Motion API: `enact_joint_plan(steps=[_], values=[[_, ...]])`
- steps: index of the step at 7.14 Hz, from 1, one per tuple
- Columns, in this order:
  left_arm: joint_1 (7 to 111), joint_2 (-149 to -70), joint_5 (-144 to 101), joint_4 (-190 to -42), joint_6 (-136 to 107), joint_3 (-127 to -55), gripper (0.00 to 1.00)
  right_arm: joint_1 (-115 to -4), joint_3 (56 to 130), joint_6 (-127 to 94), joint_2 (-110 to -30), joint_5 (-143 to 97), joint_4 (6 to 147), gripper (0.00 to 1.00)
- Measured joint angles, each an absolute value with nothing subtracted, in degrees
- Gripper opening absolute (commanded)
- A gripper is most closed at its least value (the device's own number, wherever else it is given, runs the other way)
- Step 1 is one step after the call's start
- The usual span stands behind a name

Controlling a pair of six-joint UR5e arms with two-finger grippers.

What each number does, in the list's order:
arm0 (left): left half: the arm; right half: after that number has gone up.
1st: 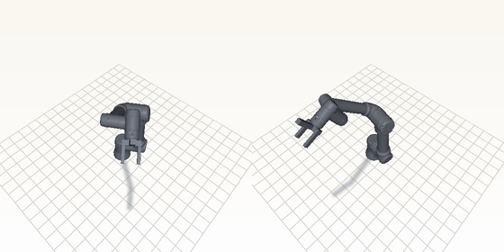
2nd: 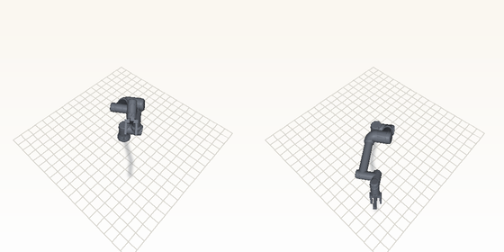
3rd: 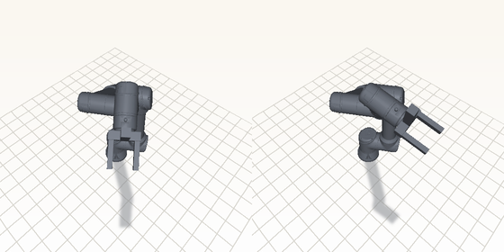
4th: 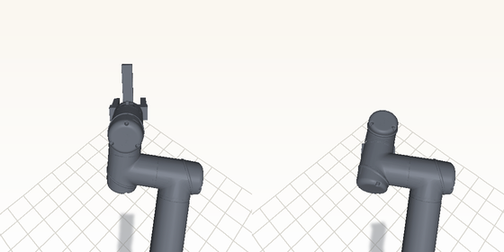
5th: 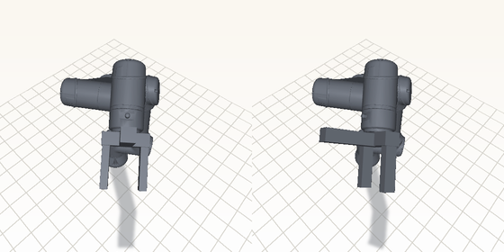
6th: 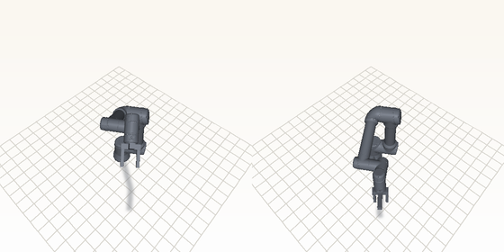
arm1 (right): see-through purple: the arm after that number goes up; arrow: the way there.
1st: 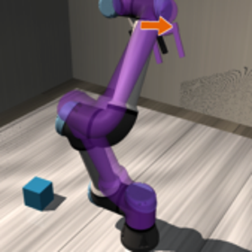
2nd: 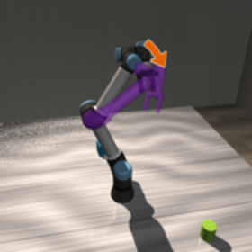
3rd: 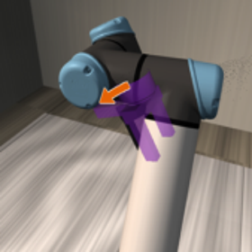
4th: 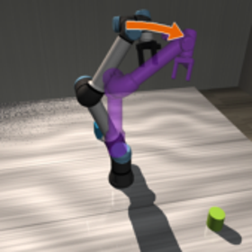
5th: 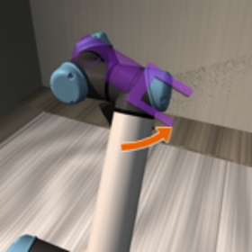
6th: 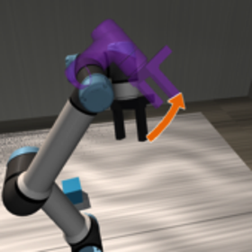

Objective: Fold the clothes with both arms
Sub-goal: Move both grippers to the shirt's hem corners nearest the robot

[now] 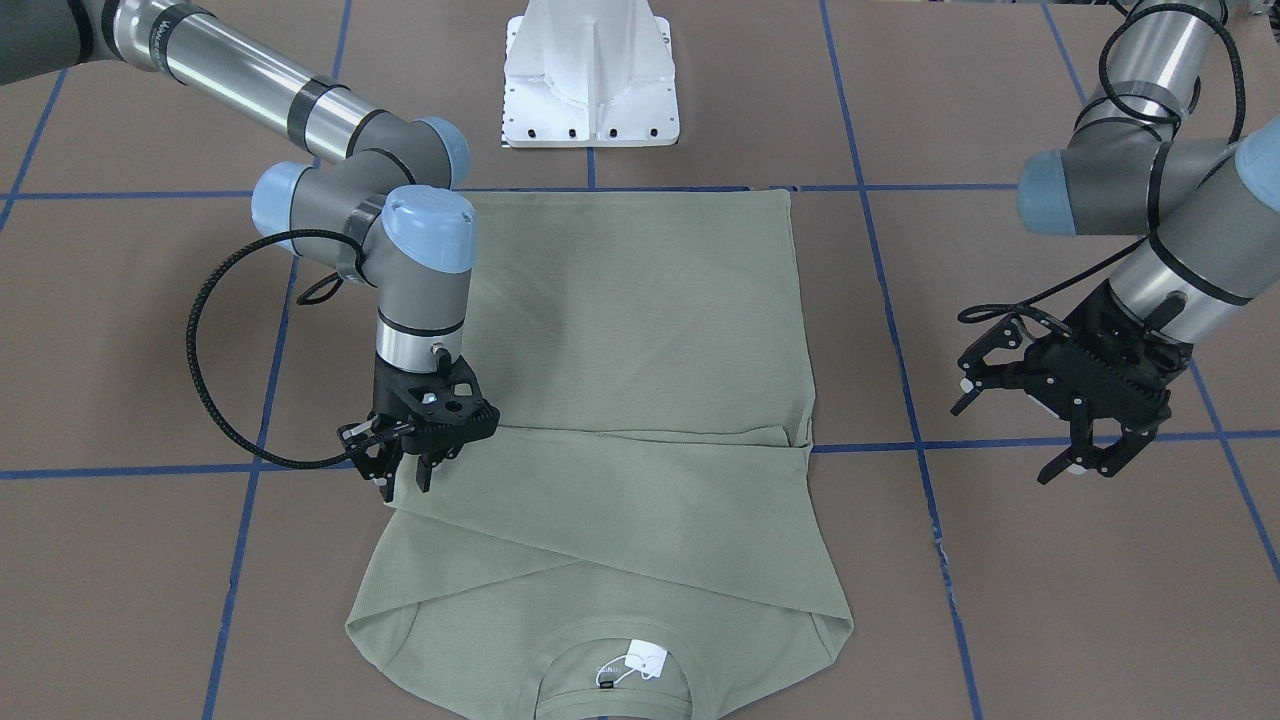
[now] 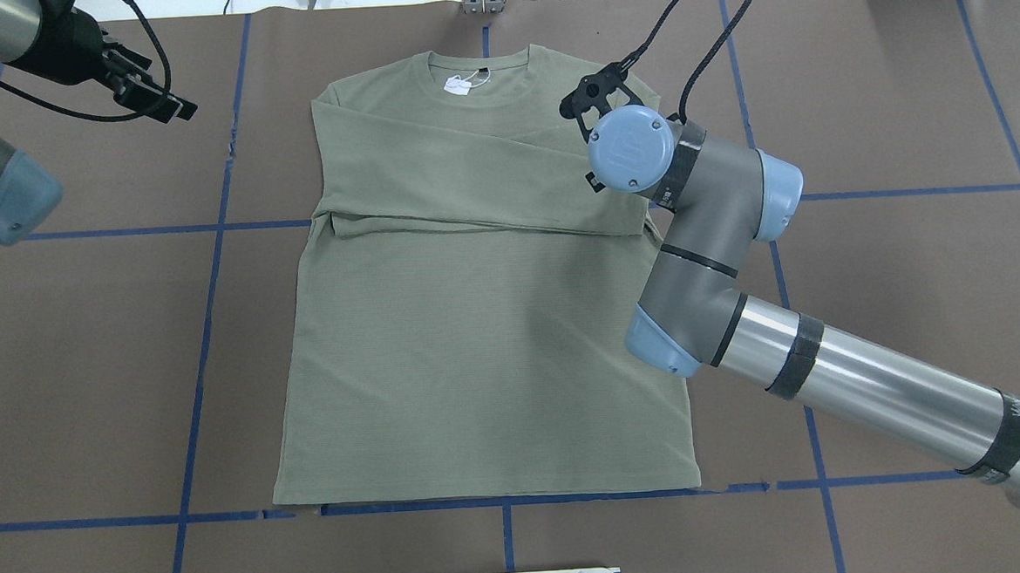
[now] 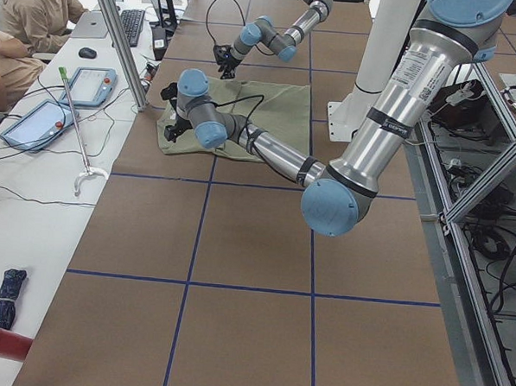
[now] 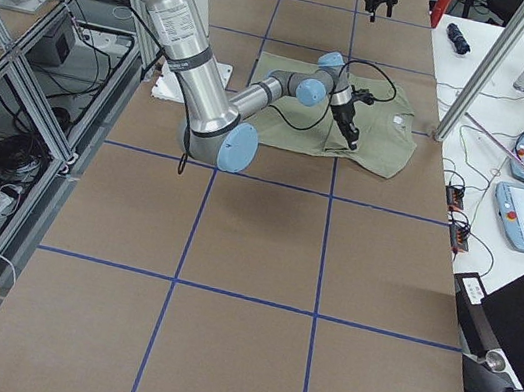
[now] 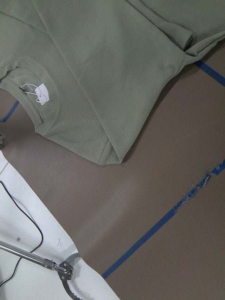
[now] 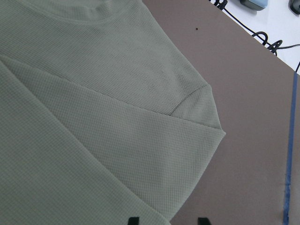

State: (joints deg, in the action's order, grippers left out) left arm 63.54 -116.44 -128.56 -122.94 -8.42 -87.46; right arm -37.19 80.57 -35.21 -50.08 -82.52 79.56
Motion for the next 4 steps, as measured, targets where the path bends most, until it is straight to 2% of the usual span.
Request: enact_joint_plan(steps=[2,4], values=[[63.2,-115.5,-128.2,-122.7,-13.9,-90.0,1.0,-39.2,85.2,-42.0,-52.1,-91.9,74.8,1.0],[60.1,-109.5,-126.1,-122.6,-25.9,-99.5,1.0,-40.4,96.8,-49.4,-59.0,-100.1,74.0,0.99]])
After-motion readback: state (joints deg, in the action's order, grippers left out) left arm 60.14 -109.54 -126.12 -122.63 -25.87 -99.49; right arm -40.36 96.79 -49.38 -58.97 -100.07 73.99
